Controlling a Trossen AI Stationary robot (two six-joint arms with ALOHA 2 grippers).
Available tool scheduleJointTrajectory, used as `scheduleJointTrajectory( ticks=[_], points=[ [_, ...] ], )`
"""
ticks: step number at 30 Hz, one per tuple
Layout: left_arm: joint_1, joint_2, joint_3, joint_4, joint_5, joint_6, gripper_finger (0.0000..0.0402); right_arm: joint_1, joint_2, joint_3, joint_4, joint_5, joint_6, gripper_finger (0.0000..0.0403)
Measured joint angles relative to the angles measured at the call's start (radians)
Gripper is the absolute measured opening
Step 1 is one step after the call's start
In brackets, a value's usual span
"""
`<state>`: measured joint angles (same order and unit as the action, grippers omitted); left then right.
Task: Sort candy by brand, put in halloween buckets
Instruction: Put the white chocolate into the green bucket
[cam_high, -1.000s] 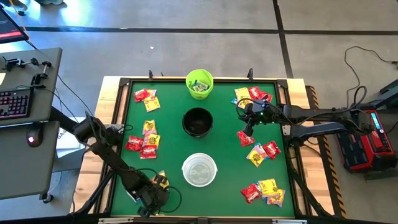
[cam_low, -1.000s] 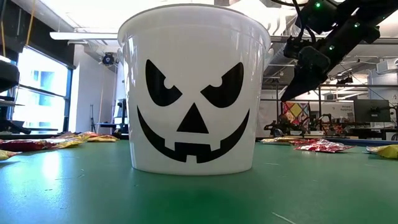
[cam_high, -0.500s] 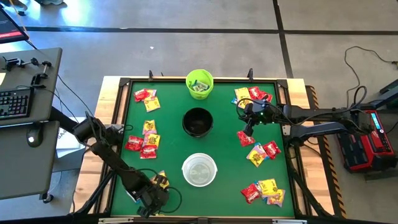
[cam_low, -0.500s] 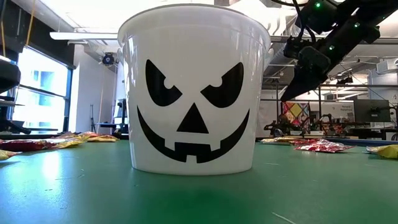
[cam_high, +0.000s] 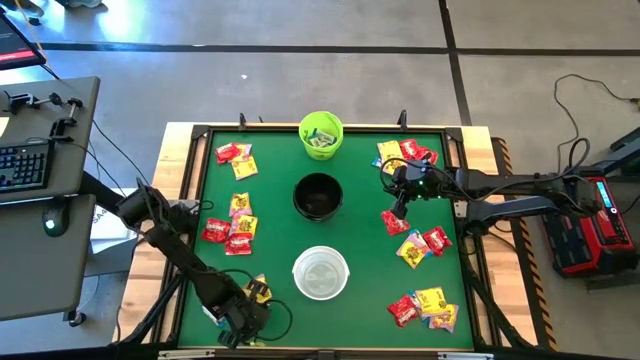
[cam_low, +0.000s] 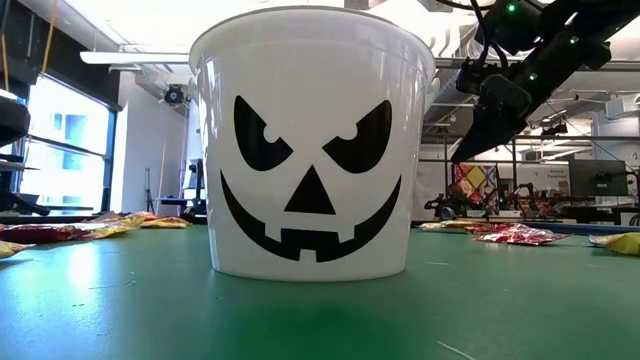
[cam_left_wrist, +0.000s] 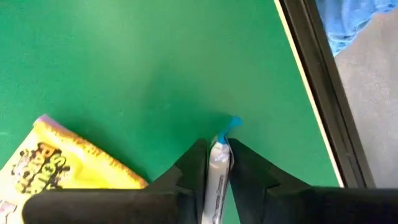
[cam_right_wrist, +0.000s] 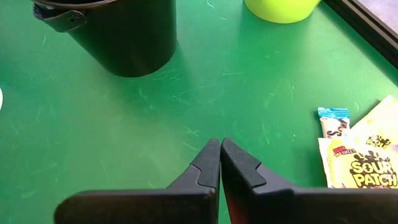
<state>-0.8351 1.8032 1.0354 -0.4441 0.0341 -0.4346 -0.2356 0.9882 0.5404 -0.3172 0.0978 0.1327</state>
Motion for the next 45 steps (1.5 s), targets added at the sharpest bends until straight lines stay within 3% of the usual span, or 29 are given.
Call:
scheduleJointTrajectory(
  ticks=[8,16,22,30,37,45],
  points=[
    [0.059,-0.107,0.0,-0.118,0.014,-0.005,0.0028,0.0,0.0,0.0,0.0,0.0,-0.002,0.0],
    [0.211,-0.287,0.0,-0.29,0.004,-0.006,0.0017,0.0,0.0,0.0,0.011,0.0,-0.002,0.0],
    [0.39,-0.423,0.001,-0.399,-0.002,-0.015,0.0017,0.0,0.0,0.0,0.039,0.002,-0.001,0.0],
    [0.721,-0.548,0.001,-0.457,0.054,-0.004,0.0017,0.0,0.0,0.0,0.072,0.025,0.049,0.0],
    [1.021,-0.52,0.15,-0.511,0.054,0.189,0.0017,0.0,0.0,0.0,0.079,0.074,0.124,0.0],
    [1.313,-0.351,0.433,-0.489,0.046,0.424,0.0017,0.0,0.0,0.0,0.084,0.115,0.205,0.0]
  ],
)
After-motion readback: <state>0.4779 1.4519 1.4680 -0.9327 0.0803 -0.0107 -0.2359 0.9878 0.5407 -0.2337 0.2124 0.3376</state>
